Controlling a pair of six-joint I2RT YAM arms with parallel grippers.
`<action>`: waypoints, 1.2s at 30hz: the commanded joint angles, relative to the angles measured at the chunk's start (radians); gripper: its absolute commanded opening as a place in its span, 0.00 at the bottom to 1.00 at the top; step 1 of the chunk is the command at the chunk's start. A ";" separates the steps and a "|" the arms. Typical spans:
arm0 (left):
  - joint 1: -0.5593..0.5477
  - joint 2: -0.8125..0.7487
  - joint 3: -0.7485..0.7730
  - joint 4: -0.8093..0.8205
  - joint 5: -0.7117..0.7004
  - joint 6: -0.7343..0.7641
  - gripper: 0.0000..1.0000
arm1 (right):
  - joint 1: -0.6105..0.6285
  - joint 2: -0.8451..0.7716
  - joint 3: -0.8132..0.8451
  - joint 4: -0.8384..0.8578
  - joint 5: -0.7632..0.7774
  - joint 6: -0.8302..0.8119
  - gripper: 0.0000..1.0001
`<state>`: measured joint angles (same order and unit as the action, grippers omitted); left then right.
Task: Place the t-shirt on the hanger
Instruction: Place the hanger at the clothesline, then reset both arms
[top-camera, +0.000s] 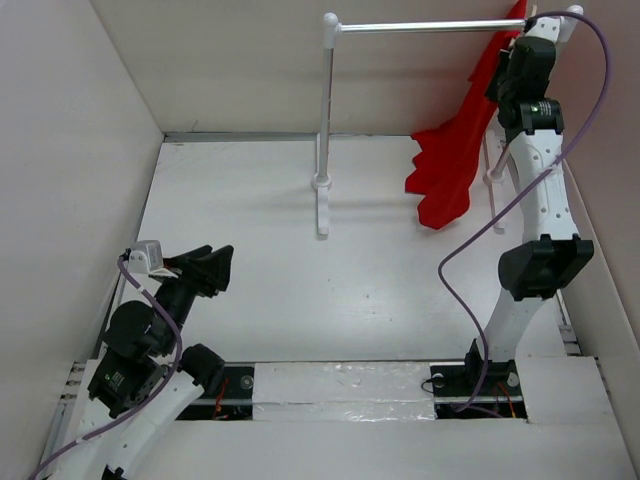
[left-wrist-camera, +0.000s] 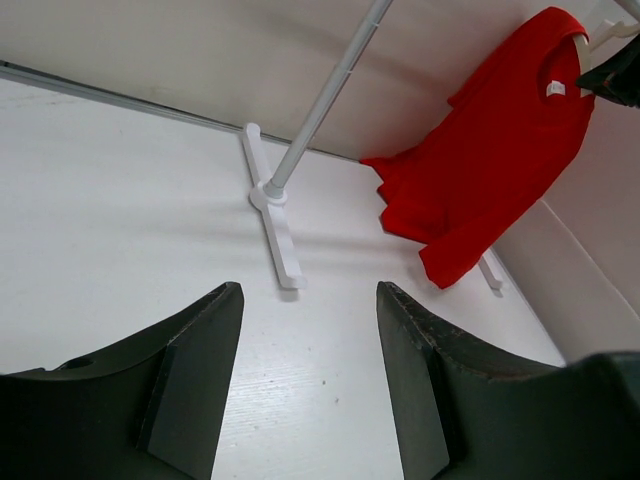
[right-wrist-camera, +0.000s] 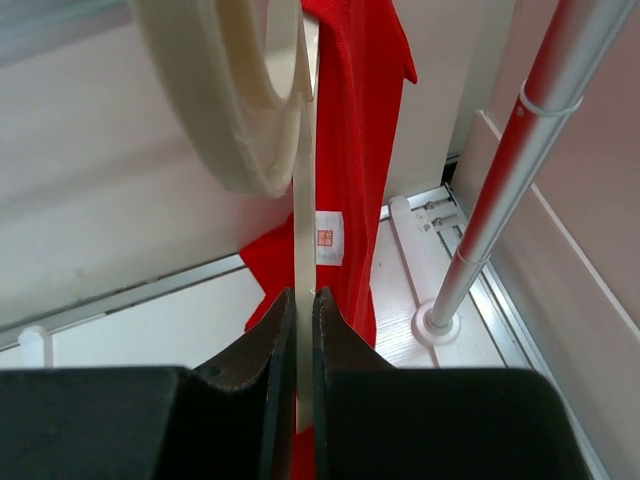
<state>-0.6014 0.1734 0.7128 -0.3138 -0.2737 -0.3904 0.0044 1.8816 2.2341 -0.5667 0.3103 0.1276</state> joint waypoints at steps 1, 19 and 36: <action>-0.003 0.031 -0.003 0.051 -0.009 0.012 0.52 | -0.004 -0.041 -0.065 0.165 -0.036 0.003 0.00; -0.003 0.034 -0.007 0.045 -0.007 0.018 0.52 | -0.024 -0.167 -0.294 0.240 -0.076 0.059 0.15; -0.003 0.080 0.016 0.030 0.004 0.016 0.56 | 0.048 -0.654 -0.565 0.387 -0.131 0.228 1.00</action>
<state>-0.6014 0.2211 0.7128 -0.3115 -0.2733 -0.3855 0.0181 1.3361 1.7180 -0.2810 0.1860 0.3065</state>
